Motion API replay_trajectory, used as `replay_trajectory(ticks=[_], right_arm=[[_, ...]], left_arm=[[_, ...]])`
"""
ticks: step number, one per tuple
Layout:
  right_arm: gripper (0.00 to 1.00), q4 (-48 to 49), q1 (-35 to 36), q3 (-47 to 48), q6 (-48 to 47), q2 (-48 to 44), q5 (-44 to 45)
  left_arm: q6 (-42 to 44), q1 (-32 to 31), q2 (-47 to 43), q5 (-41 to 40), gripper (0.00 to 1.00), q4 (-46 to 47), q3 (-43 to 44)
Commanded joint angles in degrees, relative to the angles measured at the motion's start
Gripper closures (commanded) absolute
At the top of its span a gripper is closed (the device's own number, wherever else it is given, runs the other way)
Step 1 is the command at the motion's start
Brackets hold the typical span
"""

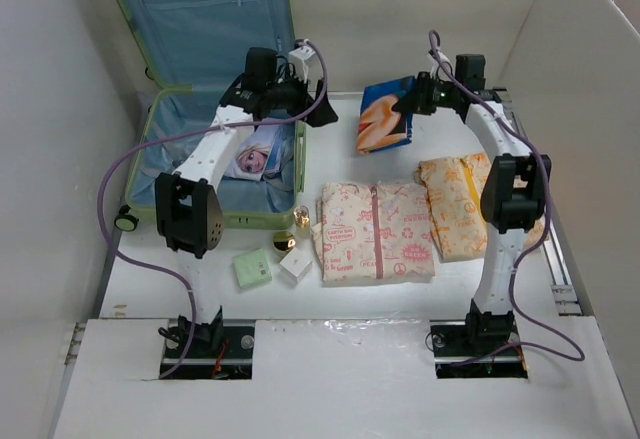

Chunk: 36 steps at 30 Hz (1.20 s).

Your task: Pack the luggage

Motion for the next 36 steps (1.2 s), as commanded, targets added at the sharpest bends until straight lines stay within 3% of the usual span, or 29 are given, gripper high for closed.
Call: replay_trajectory(ticks=[1, 7, 15, 19, 21, 26, 27, 29, 30, 32, 34, 36], right_arm=[[1.0, 6.4, 2.0, 4.1, 0.9, -6.6, -4.7], [1.0, 6.4, 3.8, 5.4, 0.9, -12.7, -5.2], [1.0, 6.9, 7.6, 5.4, 0.9, -16.4, -6.2], [1.0, 7.5, 9.2, 5.4, 0.9, -17.0, -6.2], [1.0, 7.5, 10.5, 5.4, 0.9, -17.0, -6.2], [1.0, 8.7, 11.9, 5.4, 1.5, -17.0, -6.8], [1.0, 8.7, 11.9, 5.4, 1.5, -17.0, -6.8], [1.0, 9.8, 11.9, 3.8, 1.5, -17.0, -6.8], [1.0, 9.8, 11.9, 2.4, 1.5, -17.0, -6.8], [1.0, 10.5, 11.9, 0.8, 2.0, -17.0, -7.4], [1.0, 11.2, 11.9, -1.1, 2.0, -17.0, -7.4], [1.0, 11.2, 11.9, -2.2, 2.0, -17.0, -7.4]], left_arm=[[-12.7, 0.6, 1.4, 7.3, 0.08, 11.2, 0.0], [-23.1, 1.4, 4.5, 13.1, 0.0, 19.0, 0.0], [-37.6, 2.5, 5.6, 18.7, 0.0, 33.8, -1.5], [-48.9, 2.5, 5.6, 22.3, 0.0, 50.8, -6.4], [-53.7, 2.5, 6.1, 23.0, 0.0, 54.8, -7.0], [-53.2, 1.5, 6.7, 23.6, 0.0, 55.6, -7.5], [-53.2, 1.5, 6.7, 23.6, 0.04, 56.2, -7.5], [-54.3, 1.5, 6.7, 24.4, 0.23, 57.1, -7.5], [-54.3, 1.5, 6.7, 24.4, 0.48, 57.8, -7.5], [-55.2, 2.1, 6.7, 24.9, 0.69, 58.5, -7.5], [-55.9, 2.6, 6.7, 25.4, 1.0, 58.6, -7.5], [-55.9, 2.6, 6.0, 25.4, 1.0, 57.9, -8.3]])
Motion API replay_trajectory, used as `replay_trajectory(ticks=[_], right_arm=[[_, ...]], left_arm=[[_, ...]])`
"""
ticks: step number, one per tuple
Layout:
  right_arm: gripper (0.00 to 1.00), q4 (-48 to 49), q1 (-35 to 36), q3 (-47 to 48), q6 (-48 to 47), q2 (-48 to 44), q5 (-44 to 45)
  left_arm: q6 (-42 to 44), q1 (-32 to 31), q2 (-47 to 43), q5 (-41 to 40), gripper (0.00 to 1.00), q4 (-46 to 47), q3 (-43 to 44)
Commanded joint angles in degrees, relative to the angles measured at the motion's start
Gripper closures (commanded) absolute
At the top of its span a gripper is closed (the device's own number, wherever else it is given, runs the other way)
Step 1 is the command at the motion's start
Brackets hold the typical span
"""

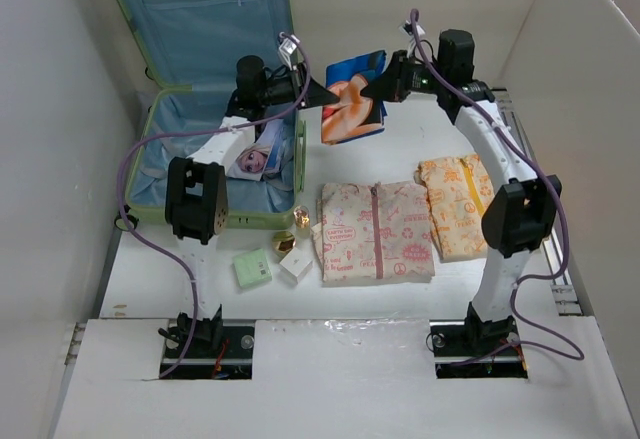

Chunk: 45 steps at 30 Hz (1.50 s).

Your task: Pack the luggage

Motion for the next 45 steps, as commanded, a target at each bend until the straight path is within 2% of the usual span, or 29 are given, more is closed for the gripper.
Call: replay_trajectory(ticks=[1, 3, 4, 5, 6, 7, 8, 9, 10, 12, 13, 18, 24, 30, 38, 45], right_arm=[[1.0, 6.3, 1.7, -2.4, 0.3, -2.3, -2.0], [1.0, 6.3, 1.7, -3.6, 0.3, -2.3, -0.9], [1.0, 6.3, 1.7, -4.2, 0.3, -2.3, -0.9], [1.0, 6.3, 1.7, -5.5, 0.3, -2.3, -0.3], [0.89, 6.3, 1.7, -6.2, 0.3, -1.5, -0.3], [0.81, 6.3, 1.7, -6.7, 0.3, -1.4, -1.3], [0.69, 6.3, 2.4, -7.2, 0.3, -0.4, -1.3], [0.58, 6.3, 2.9, -7.2, 0.3, 0.8, -1.9], [0.38, 5.7, 3.5, -7.2, 0.3, 1.5, -1.9], [0.19, 4.9, 5.1, -7.2, 0.3, 2.9, -2.5], [0.0, 4.1, 5.1, -7.2, 0.3, 3.6, -2.5], [0.0, 3.6, 5.8, -9.2, -0.3, 4.3, -0.4], [0.0, -3.6, 5.8, -5.6, -5.1, 5.9, 1.8], [0.0, -7.2, 5.8, -4.4, -8.2, 5.9, 4.1], [0.0, -10.2, 5.3, -4.4, -10.4, 5.4, 5.8], [0.0, -12.7, 5.3, -3.4, -12.3, 5.4, 7.5]], left_arm=[[0.4, 0.1, -2.3, 3.6, 1.0, 3.2, -0.4], [6.0, 1.4, -2.8, 3.1, 1.0, -4.4, 1.6], [10.8, 2.0, -2.8, 1.9, 1.0, -17.8, 5.9], [16.6, 2.6, -2.8, 0.4, 1.0, -26.0, 8.7], [30.2, 3.7, -2.8, -1.9, 1.0, -34.4, 12.0], [37.2, 3.7, -2.8, -8.2, 1.0, -42.1, 15.0], [43.4, 4.3, -2.8, -11.6, 1.0, -54.4, 19.9], [48.4, 5.2, -3.3, -14.5, 1.0, -58.5, 21.0], [54.2, 6.2, -4.4, -17.4, 1.0, -61.2, 21.0], [56.9, 8.9, -5.5, -18.0, 1.0, -66.9, 20.5], [58.2, 12.0, -5.5, -18.7, 1.0, -69.0, 20.5], [72.8, 20.1, -2.9, -26.2, 1.0, -83.1, 23.3], [79.6, 25.9, 1.9, -36.8, 1.0, -81.3, 18.6], [79.0, 29.3, 5.4, -41.2, 1.0, -71.6, 19.2], [75.6, 29.3, 6.7, -44.7, 1.0, -59.4, 21.7], [72.2, 29.3, 4.8, -41.2, 1.0, -55.3, 22.7]])
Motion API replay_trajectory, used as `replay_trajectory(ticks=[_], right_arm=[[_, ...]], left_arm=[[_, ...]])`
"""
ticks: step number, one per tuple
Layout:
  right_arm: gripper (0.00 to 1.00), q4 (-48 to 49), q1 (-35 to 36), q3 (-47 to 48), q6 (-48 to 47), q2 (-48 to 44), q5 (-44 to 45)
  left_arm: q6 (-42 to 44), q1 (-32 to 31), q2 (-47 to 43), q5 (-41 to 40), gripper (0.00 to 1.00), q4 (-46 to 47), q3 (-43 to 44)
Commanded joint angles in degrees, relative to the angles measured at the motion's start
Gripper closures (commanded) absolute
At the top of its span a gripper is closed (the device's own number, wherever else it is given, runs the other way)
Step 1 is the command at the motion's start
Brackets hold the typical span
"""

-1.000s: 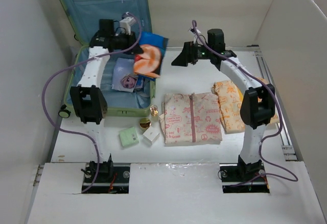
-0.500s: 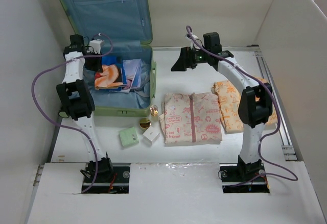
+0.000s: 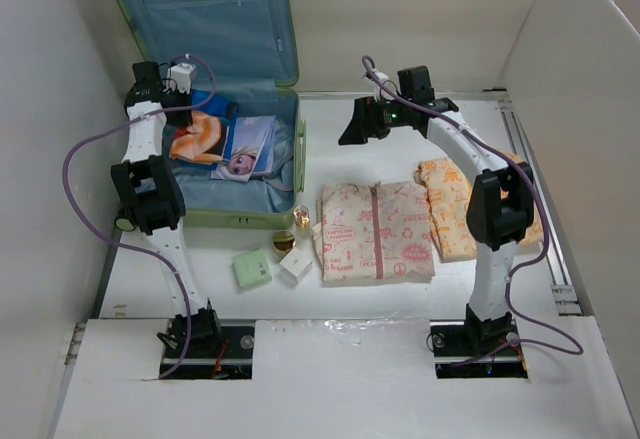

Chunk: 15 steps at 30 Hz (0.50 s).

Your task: Pack the luggage

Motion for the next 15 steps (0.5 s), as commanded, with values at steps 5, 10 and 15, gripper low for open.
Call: replay_trajectory(ticks=[5, 10, 15], right_arm=[[0.0, -2.2, -0.3, 3.8, -2.3, -0.2, 1.7], [0.0, -4.2, -0.8, 5.8, -3.6, -0.2, 2.9], [0.0, -4.7, -1.4, 5.8, -3.6, -0.8, 8.2]], left_arm=[[-2.1, 0.5, -0.4, -0.9, 1.0, 7.4, 2.8], [-5.1, 1.6, 3.7, -3.6, 1.0, 8.1, 1.6], [-7.4, 2.2, 4.5, -6.1, 0.91, 9.2, 0.9]])
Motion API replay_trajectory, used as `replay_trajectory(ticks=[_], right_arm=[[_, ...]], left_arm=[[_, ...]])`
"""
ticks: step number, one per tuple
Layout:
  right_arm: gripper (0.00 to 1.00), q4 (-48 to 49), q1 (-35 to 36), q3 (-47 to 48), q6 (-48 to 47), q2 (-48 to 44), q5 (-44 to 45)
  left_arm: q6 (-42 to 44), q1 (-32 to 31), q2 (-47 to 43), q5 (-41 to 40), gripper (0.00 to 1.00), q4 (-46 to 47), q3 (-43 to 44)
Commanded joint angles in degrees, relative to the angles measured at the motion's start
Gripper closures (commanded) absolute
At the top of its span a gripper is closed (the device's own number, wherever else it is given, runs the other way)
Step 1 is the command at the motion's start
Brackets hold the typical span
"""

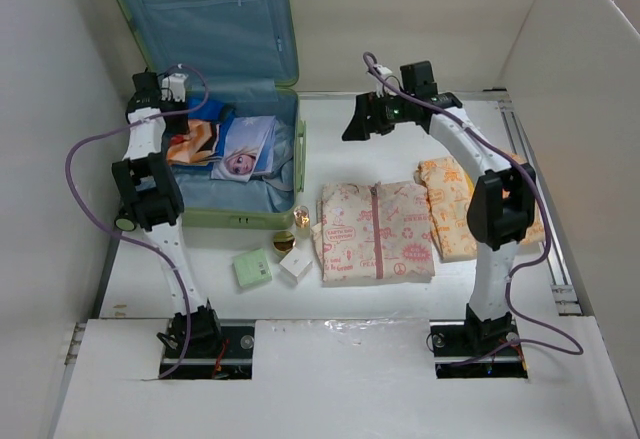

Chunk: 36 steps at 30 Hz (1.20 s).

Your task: Pack the luggage

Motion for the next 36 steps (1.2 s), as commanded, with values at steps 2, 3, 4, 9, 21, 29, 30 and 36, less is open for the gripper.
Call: replay_trajectory(ticks=[2, 3, 4, 9, 21, 29, 30, 36], right_arm=[[0.0, -2.2, -0.8, 2.4, -1.2, -1.3, 7.6], [0.0, -2.2, -1.4, 2.4, -0.6, -2.0, 11.0], [0.0, -2.8, -1.4, 1.7, -0.6, -2.1, 13.0], [0.0, -4.5, -1.9, -2.5, 0.0, -9.2, 32.9], [0.0, -2.3, -1.2, -18.1, -4.6, -25.1, 43.8], [0.0, 3.6, 7.4, -25.7, -8.2, -29.5, 33.1], [0.0, 4.1, 7.4, -26.3, -8.9, -30.0, 32.5], [0.0, 4.8, 12.4, -29.0, -10.2, -31.8, 31.2]], left_arm=[[-2.4, 0.6, -1.9, -3.3, 0.61, 5.8, 0.8], [-2.4, 0.6, -2.6, -2.5, 0.46, 5.8, 0.8], [-2.4, 0.6, -3.4, -2.5, 0.33, 5.8, 0.8], [-1.6, -0.7, -10.3, -5.2, 0.07, 5.8, 0.3], [1.7, -8.8, -30.8, -13.1, 0.01, 10.1, -14.3], [14.6, -36.6, -52.2, -31.1, 0.01, 4.7, -39.3], [13.0, -39.8, -52.8, -28.6, 0.01, 2.3, -39.3], [9.7, -47.1, -52.9, -9.8, 0.01, -7.4, -34.3]])
